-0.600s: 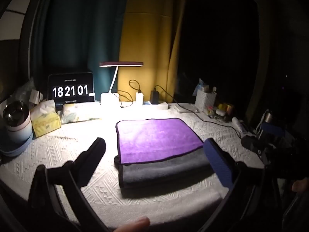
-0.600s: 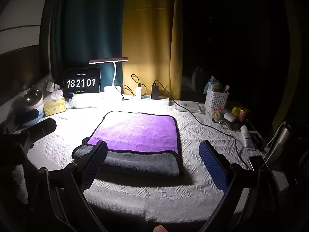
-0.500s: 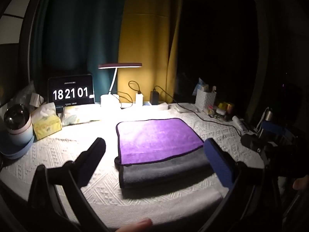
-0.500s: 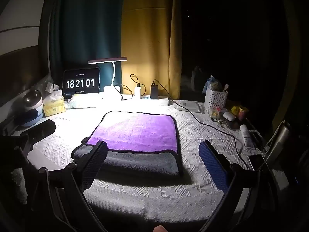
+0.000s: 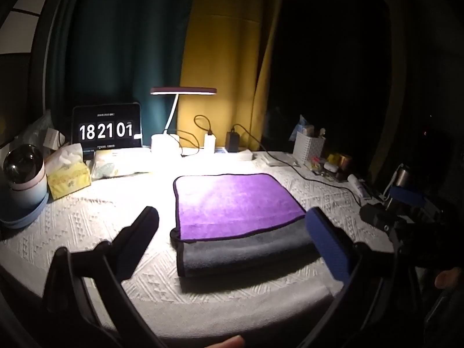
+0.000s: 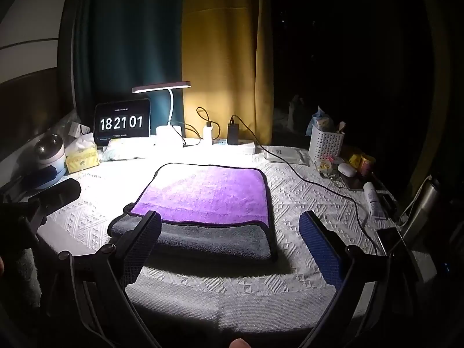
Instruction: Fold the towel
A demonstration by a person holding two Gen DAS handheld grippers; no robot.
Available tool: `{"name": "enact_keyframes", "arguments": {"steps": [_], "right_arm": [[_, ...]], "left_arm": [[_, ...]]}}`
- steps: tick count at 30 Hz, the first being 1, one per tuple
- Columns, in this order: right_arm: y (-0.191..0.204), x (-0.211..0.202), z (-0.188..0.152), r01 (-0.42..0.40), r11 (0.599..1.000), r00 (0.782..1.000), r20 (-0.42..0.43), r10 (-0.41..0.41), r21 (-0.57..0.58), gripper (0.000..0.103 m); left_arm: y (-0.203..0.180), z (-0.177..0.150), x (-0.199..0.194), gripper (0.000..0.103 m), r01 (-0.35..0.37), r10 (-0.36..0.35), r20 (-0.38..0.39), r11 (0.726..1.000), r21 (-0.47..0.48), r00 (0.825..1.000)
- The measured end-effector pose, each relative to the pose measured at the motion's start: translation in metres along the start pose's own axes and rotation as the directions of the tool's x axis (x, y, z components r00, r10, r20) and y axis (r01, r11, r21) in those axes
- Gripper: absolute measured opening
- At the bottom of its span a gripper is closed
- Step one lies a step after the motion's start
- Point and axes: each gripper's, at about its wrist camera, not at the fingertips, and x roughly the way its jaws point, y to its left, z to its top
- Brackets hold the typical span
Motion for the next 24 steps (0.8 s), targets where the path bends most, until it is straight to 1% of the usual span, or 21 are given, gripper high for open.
{"name": "enact_keyframes", "arguments": {"steps": [24], "right_arm": [[0.0005, 0.0005, -0.0026, -0.004, 1.0, 1.0, -0.006, 0.004, 0.005, 0.098]], "left_arm": [[-0.001, -0.0004, -0.0039, 0.102, 0.021, -0.021, 0.003, 1.0, 0.011, 1.0]]}}
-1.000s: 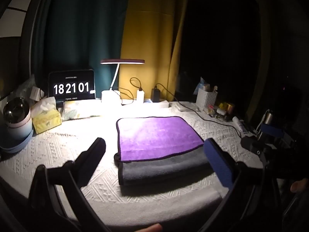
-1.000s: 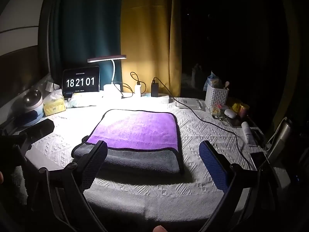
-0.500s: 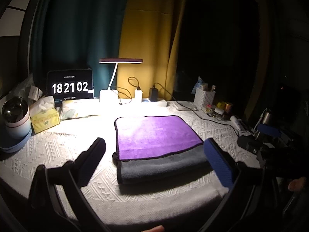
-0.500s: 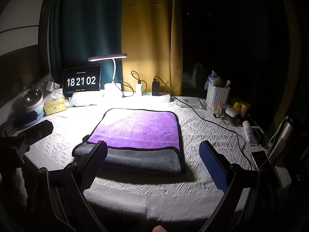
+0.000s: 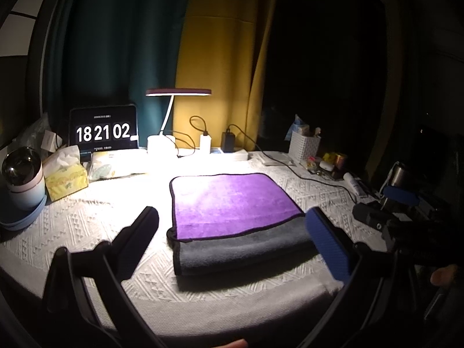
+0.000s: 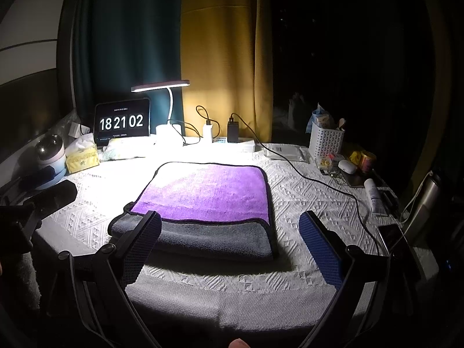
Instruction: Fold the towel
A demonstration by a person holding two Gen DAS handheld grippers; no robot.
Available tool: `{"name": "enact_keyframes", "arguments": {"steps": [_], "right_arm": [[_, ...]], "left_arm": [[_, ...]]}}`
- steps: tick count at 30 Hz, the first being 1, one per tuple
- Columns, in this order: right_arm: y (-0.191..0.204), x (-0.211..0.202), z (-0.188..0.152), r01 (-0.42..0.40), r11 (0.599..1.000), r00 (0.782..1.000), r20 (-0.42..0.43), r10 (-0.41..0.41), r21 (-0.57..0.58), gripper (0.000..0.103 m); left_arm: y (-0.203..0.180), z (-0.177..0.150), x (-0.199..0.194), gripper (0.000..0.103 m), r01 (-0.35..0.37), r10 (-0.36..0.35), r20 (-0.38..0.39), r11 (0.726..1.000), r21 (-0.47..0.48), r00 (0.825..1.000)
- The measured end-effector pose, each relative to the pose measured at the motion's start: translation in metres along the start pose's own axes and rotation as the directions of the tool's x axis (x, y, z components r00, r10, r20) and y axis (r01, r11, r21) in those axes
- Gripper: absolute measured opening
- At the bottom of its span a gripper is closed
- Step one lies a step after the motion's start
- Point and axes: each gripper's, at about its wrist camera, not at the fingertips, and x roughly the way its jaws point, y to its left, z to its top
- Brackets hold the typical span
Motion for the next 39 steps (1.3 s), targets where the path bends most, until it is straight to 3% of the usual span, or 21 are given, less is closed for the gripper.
{"name": "enact_keyframes", "arguments": {"steps": [39], "right_arm": [[0.0053, 0.0035, -0.0044, -0.01, 1.0, 1.0, -0.011, 0.01, 0.002, 0.098]], "left_arm": [[0.0053, -0.0029, -0.0016, 0.102, 0.018, -0.018, -0.006, 1.0, -0.022, 1.0]]}}
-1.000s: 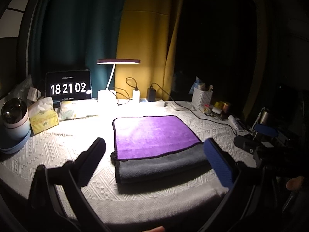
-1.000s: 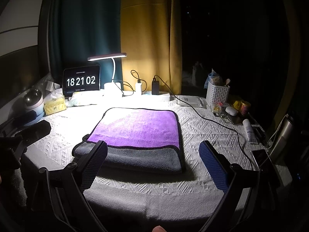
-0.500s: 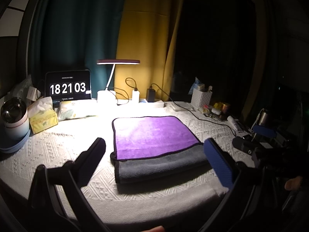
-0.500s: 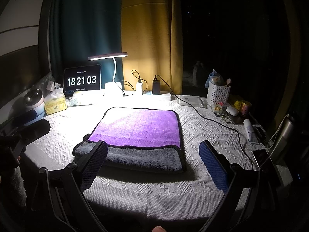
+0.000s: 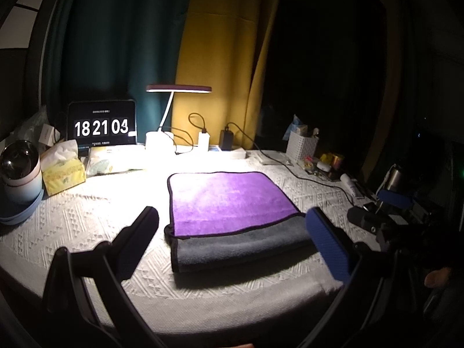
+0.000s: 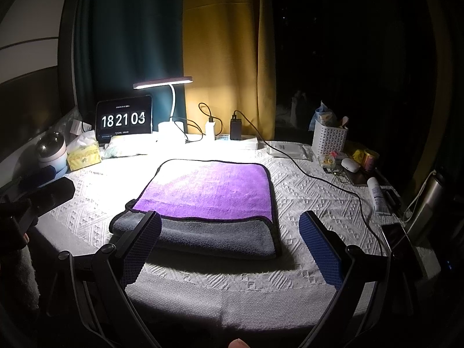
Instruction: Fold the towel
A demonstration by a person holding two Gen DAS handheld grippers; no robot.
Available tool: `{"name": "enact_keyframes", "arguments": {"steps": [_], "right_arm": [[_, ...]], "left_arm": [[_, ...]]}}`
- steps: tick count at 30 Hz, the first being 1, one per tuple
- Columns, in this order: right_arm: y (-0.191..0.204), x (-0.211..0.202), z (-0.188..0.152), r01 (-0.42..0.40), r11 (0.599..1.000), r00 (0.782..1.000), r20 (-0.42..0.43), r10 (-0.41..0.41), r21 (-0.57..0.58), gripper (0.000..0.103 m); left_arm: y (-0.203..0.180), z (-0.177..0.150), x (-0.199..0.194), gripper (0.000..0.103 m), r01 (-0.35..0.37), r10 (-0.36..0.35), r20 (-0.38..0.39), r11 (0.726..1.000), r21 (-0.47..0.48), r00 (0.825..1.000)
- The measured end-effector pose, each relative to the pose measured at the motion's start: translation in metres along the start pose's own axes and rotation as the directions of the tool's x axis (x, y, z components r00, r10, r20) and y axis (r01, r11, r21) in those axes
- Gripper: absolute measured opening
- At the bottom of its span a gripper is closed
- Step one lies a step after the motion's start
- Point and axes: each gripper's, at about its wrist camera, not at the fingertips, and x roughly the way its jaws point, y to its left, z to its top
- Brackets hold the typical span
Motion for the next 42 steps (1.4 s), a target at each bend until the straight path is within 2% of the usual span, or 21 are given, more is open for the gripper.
{"name": "enact_keyframes", "arguments": {"steps": [20, 35, 42], "right_arm": [[-0.007, 0.025, -0.002, -0.021, 1.0, 0.998, -0.053, 0.022, 0.015, 0.098], [-0.024, 0.064, -0.004, -0.009, 0.999, 0.993, -0.115, 0.013, 0.032, 0.098], [-0.033, 0.085, -0.007, -0.013, 0.999, 0.988, -0.153, 0.018, 0.036, 0.09]], "left_arm": [[0.008, -0.003, 0.022, 0.102, -0.021, 0.02, -0.037, 1.0, -0.005, 0.999], [0.028, -0.012, 0.068, 0.101, -0.045, 0.037, -0.152, 0.998, -0.044, 0.988], [0.038, -0.017, 0.092, 0.101, -0.061, 0.045, -0.206, 0.996, -0.072, 0.978]]}}
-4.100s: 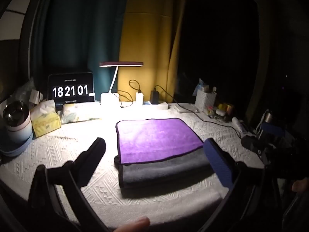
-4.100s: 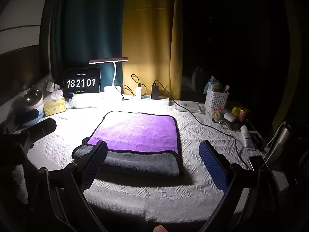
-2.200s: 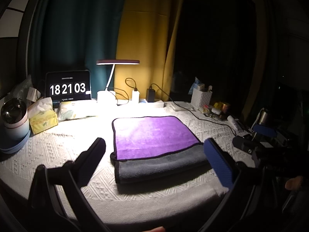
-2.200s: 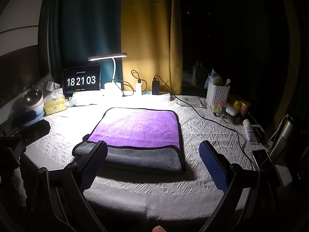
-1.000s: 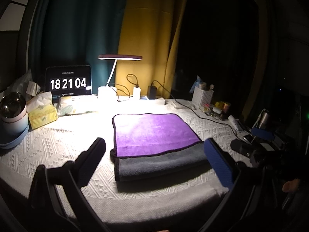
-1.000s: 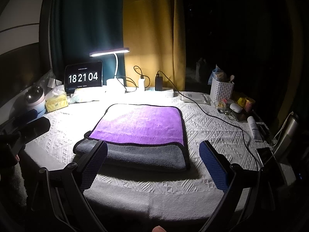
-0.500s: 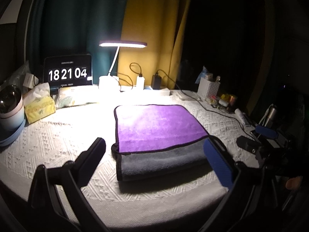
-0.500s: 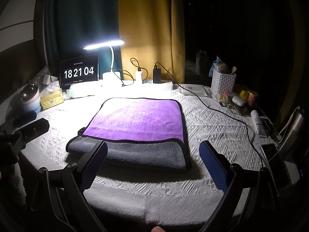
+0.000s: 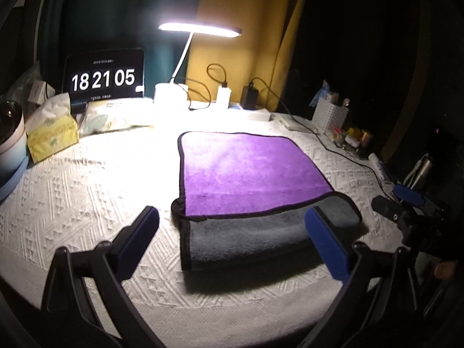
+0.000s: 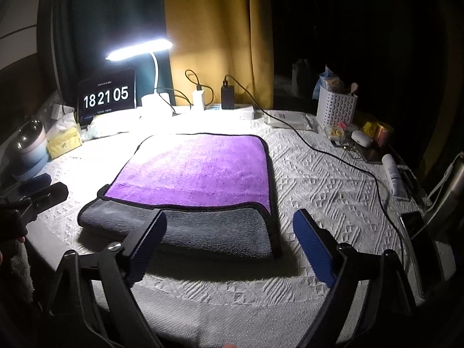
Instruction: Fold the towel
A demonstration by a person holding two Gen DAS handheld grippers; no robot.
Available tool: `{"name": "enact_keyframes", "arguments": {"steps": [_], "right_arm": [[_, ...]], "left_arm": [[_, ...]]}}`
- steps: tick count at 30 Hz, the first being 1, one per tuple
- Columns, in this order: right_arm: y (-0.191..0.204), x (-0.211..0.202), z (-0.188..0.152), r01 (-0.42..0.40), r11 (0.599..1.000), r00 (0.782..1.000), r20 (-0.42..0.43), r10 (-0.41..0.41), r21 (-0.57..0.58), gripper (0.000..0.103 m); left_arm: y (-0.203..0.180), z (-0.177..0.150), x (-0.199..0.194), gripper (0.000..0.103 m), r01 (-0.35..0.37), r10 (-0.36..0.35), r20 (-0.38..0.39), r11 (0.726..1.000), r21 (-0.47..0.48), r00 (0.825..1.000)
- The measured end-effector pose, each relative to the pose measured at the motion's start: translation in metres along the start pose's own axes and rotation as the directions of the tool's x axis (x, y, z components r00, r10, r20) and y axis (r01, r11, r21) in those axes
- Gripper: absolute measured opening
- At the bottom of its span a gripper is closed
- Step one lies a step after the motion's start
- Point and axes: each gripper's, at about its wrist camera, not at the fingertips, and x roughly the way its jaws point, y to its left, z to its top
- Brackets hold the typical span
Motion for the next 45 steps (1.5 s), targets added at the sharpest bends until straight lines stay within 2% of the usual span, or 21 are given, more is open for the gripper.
{"name": "enact_keyframes", "arguments": {"steps": [3, 5, 9, 20, 26, 31, 34, 39, 43, 45], "right_arm": [[-0.004, 0.009, 0.0, -0.01, 1.0, 1.0, -0.014, 0.01, -0.005, 0.085], [-0.006, 0.015, 0.001, -0.017, 1.0, 1.0, -0.025, 0.017, -0.003, 0.083], [-0.012, 0.029, 0.002, -0.027, 1.0, 0.998, -0.049, 0.028, 0.008, 0.079], [-0.027, 0.061, 0.0, -0.057, 0.998, 0.993, -0.105, 0.06, 0.026, 0.054], [-0.035, 0.075, -0.002, -0.067, 0.997, 0.989, -0.132, 0.071, 0.037, 0.05], [-0.041, 0.087, -0.004, -0.063, 0.997, 0.985, -0.155, 0.07, 0.047, 0.049], [-0.044, 0.095, -0.006, -0.064, 0.997, 0.983, -0.171, 0.071, 0.049, 0.039], [-0.047, 0.104, -0.01, -0.062, 0.997, 0.977, -0.2, 0.07, 0.05, 0.036], [-0.047, 0.108, -0.012, -0.061, 0.997, 0.975, -0.21, 0.069, 0.045, 0.027], [-0.047, 0.107, -0.012, -0.06, 0.997, 0.976, -0.205, 0.067, 0.042, 0.019]], "left_arm": [[0.004, 0.0, 0.012, 0.099, 0.0, 0.0, -0.028, 1.0, -0.011, 1.0], [0.005, 0.0, 0.019, 0.092, -0.001, 0.001, -0.048, 1.0, -0.014, 0.999], [0.01, -0.001, 0.036, 0.091, -0.01, 0.008, -0.083, 0.999, -0.03, 0.997], [0.016, -0.006, 0.068, 0.075, -0.038, 0.031, -0.169, 0.998, -0.042, 0.985], [0.021, -0.013, 0.078, 0.064, -0.056, 0.044, -0.209, 0.997, -0.052, 0.977], [0.021, -0.015, 0.082, 0.061, -0.062, 0.05, -0.219, 0.997, -0.05, 0.974], [0.021, -0.014, 0.082, 0.058, -0.064, 0.052, -0.217, 0.997, -0.047, 0.975], [0.024, -0.013, 0.085, 0.043, -0.085, 0.072, -0.222, 0.995, -0.052, 0.972], [0.025, -0.015, 0.087, 0.038, -0.096, 0.081, -0.231, 0.994, -0.051, 0.97], [0.027, -0.016, 0.087, 0.033, -0.103, 0.087, -0.233, 0.993, -0.057, 0.969]]}}
